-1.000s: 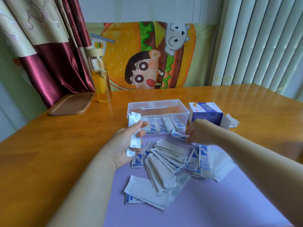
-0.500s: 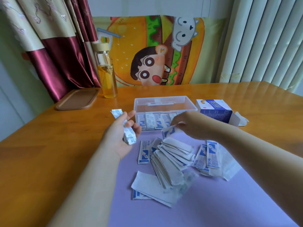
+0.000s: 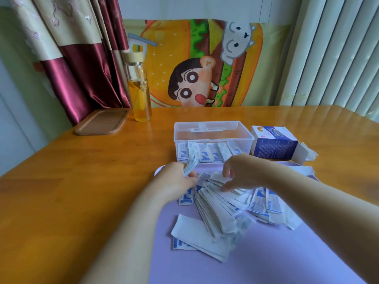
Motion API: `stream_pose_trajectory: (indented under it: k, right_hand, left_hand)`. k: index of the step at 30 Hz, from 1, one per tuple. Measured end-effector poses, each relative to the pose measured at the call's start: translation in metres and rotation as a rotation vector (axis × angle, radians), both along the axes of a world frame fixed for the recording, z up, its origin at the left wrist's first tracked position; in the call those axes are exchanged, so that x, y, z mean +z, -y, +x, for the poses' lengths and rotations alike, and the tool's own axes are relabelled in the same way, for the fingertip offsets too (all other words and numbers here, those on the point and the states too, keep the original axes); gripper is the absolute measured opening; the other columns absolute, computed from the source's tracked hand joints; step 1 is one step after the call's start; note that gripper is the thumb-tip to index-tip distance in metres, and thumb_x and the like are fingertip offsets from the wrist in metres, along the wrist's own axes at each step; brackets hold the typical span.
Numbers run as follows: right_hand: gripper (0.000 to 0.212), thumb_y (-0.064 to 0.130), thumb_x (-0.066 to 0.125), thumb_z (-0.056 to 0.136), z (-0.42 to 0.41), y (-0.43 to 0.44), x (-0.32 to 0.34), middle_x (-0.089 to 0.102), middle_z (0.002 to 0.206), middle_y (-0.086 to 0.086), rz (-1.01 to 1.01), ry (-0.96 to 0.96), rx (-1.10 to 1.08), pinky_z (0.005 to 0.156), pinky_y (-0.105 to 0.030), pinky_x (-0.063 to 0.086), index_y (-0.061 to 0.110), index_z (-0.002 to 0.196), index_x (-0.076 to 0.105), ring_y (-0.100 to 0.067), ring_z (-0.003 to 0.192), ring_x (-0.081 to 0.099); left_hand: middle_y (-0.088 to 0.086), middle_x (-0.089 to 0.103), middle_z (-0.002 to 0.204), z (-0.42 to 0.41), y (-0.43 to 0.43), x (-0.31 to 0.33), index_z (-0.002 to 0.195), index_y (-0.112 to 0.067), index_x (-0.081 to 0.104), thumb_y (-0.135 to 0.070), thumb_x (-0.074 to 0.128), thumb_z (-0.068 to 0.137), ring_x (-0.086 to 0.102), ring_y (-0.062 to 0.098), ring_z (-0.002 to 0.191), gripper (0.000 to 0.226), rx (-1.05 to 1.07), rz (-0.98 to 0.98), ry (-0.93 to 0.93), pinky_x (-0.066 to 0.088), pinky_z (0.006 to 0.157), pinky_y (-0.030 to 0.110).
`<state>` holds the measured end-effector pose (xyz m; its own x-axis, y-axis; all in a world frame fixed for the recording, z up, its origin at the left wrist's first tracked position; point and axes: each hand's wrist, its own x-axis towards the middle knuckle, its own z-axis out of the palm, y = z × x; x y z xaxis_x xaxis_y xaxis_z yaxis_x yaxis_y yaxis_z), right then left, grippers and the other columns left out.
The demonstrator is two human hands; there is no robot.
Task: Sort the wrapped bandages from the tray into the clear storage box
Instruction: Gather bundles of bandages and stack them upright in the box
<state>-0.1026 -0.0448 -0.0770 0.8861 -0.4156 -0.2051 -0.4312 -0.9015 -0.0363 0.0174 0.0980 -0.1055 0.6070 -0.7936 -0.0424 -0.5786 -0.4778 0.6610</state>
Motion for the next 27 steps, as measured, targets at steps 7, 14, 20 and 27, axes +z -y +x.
stream_pose_trajectory:
  k: [7, 14, 20, 27]
  right_hand:
    - [0.030, 0.036, 0.069, 0.081, -0.013, 0.017, -0.002, 0.066, 0.103, 0.002, 0.042, 0.071, -0.030, 0.074, -0.023, 0.046, 0.021, 0.106, 0.069, -0.016, 0.086, 0.060]
    - [0.016, 0.030, 0.070, 0.081, -0.025, 0.034, -0.005, 0.073, 0.087, 0.006, 0.223, 0.269, -0.094, 0.074, -0.024, 0.054, 0.019, 0.093, 0.075, -0.012, 0.079, 0.067]
    - [0.019, 0.032, 0.063, 0.085, -0.023, 0.040, -0.014, 0.072, 0.083, 0.003, 0.185, 0.363, -0.157, 0.069, -0.026, 0.053, 0.018, 0.090, 0.075, -0.012, 0.073, 0.064]
    - [0.023, 0.036, 0.071, 0.080, -0.025, 0.046, -0.014, 0.071, 0.086, 0.005, 0.273, 0.353, -0.186, 0.068, -0.019, 0.051, 0.019, 0.095, 0.074, -0.007, 0.073, 0.063]
  left_hand:
    - [-0.011, 0.071, 0.087, 0.003, 0.000, -0.001, 0.087, -0.032, 0.069, -0.037, 0.064, 0.083, 0.065, 0.009, 0.081, 0.008, -0.066, 0.038, -0.028, 0.052, 0.074, 0.027]
    - [-0.004, 0.058, 0.065, 0.007, -0.006, 0.004, 0.086, -0.017, 0.067, -0.023, 0.060, 0.090, 0.044, 0.007, 0.049, 0.009, -0.034, 0.004, -0.006, 0.028, 0.040, 0.014]
    - [-0.002, 0.063, 0.075, 0.007, -0.004, 0.002, 0.099, -0.018, 0.064, -0.018, 0.053, 0.092, 0.044, 0.008, 0.047, 0.013, 0.093, -0.092, 0.019, 0.030, 0.040, 0.019]
    - [-0.002, 0.069, 0.078, 0.006, -0.001, 0.008, 0.101, -0.020, 0.062, -0.013, 0.047, 0.092, 0.035, 0.003, 0.027, 0.019, 0.129, -0.252, -0.021, 0.026, 0.031, 0.013]
